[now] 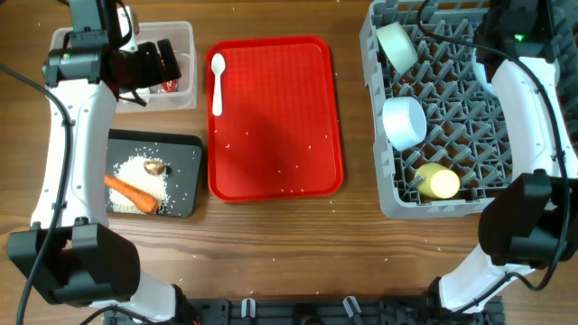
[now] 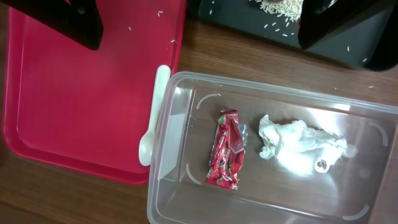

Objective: Sort waste into correct bins and load items into the dishwasher rack
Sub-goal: 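Carry the white plate to the dish rack and lower it in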

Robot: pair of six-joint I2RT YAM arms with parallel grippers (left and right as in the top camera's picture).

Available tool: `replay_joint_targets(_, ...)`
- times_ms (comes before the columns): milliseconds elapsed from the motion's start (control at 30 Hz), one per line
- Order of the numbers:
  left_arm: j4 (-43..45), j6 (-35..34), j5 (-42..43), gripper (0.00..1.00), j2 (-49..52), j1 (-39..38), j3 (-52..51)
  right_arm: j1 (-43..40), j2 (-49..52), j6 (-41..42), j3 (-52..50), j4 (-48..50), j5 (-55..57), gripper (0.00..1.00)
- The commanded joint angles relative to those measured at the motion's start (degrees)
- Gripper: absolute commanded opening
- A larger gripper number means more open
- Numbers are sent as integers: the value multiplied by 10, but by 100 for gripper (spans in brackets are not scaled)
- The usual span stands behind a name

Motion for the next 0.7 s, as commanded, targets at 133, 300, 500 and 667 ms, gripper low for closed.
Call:
replay_joint_targets(133,26,-7,9,100,3,-2,0,0,7,118,2,-11,-14,13)
replay_joint_targets(300,30,-7,9,100,3,-2,0,-74,-7,305,3,-141,-245,86)
replay_joint_targets(500,29,-8,9,100,4,-2,0,-195,-7,389,3,-224,-478,79)
replay_joint_targets(667,14,-8,10,100,4,-2,0,-234,2,481,-9,-268,-481,48)
